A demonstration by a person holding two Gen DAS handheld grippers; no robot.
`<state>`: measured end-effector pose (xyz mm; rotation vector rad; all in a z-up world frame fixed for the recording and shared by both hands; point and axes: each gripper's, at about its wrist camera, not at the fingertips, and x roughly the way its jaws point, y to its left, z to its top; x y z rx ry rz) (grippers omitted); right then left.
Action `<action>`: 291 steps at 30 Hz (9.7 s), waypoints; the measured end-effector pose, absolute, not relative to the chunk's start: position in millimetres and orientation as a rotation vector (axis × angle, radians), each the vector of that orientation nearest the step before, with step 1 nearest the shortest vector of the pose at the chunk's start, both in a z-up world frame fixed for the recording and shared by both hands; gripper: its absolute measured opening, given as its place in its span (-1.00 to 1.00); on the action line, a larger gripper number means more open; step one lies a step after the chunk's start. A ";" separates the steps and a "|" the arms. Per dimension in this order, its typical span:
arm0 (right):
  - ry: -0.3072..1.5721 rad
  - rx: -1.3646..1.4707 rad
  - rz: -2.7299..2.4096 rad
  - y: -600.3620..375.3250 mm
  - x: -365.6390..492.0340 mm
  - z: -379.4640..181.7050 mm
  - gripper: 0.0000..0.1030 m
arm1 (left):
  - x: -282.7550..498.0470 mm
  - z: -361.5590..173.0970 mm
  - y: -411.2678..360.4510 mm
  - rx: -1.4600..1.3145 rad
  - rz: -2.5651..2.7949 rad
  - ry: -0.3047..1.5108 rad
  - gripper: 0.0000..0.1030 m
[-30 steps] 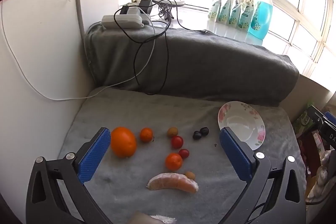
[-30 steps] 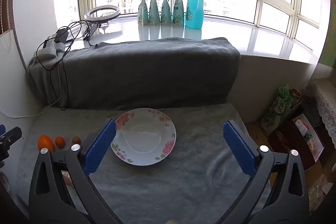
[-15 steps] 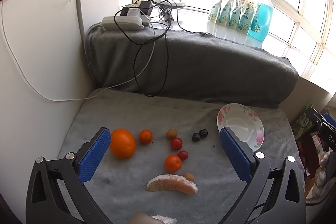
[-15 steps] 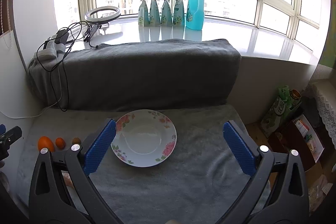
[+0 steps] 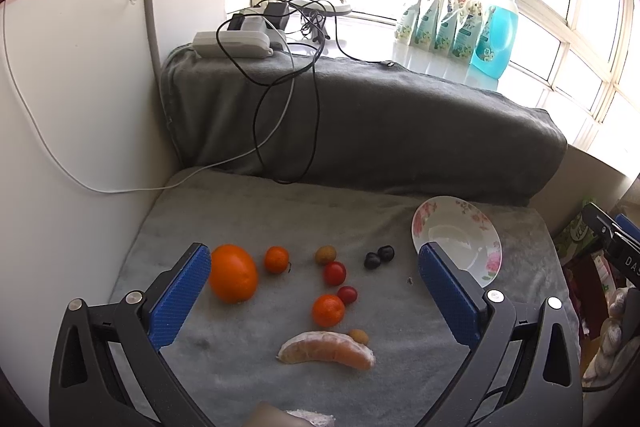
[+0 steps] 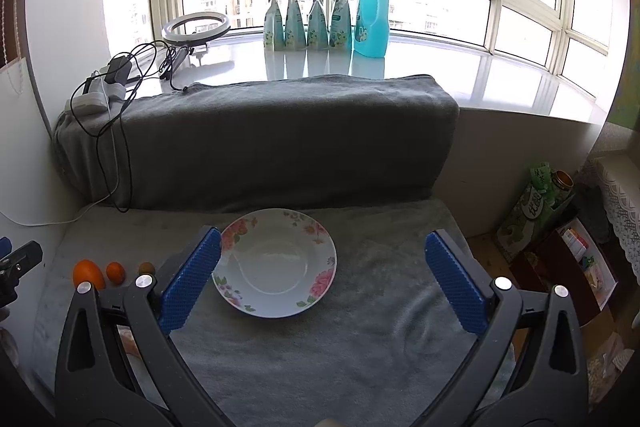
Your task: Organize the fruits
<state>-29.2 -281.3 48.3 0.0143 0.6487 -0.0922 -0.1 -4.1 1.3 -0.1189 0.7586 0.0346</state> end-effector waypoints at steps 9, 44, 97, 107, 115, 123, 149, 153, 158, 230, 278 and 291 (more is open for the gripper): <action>0.648 0.013 -0.091 -279.9 -29.7 47.8 1.00 | -1.0 1.3 -3.5 -0.117 0.034 0.762 0.99; 0.705 0.009 -0.047 -271.2 -19.0 29.3 1.00 | 3.0 -9.2 7.3 -0.131 0.046 0.806 0.99; 1.353 0.381 0.688 -44.9 97.1 -97.7 0.78 | 22.5 -119.0 138.6 -0.491 -0.032 1.003 0.65; 1.450 0.466 0.682 -13.0 108.1 -125.9 0.61 | 36.0 -135.5 143.3 -0.517 -0.106 1.033 0.65; 1.482 0.479 0.674 6.6 116.4 -142.4 0.52 | 45.4 -145.3 142.5 -0.510 -0.155 1.054 0.58; 1.493 0.468 0.675 12.4 123.6 -147.8 0.46 | 53.3 -152.1 142.9 -0.531 -0.182 1.066 0.44; 1.498 0.245 0.634 44.3 127.1 -150.8 0.19 | 49.1 -155.3 137.3 -0.534 -0.196 1.080 0.10; 1.502 0.271 0.636 40.4 125.0 -150.1 0.18 | 42.7 -148.8 134.8 -0.520 -0.187 1.073 0.10; 1.494 0.270 0.654 37.0 119.1 -142.0 0.18 | 33.8 -139.0 134.2 -0.511 -0.173 1.062 0.10; 1.391 0.492 0.427 -279.2 128.5 -114.8 0.18 | 68.4 -103.8 -132.5 -0.317 -0.429 1.106 0.10; 1.012 0.257 0.325 -253.8 52.4 -30.2 0.93 | 7.5 -77.8 8.2 -0.330 -0.283 1.070 0.13; 1.108 0.048 0.481 -207.8 36.0 -57.2 0.93 | -23.2 -99.8 44.8 -0.286 -0.224 1.127 0.13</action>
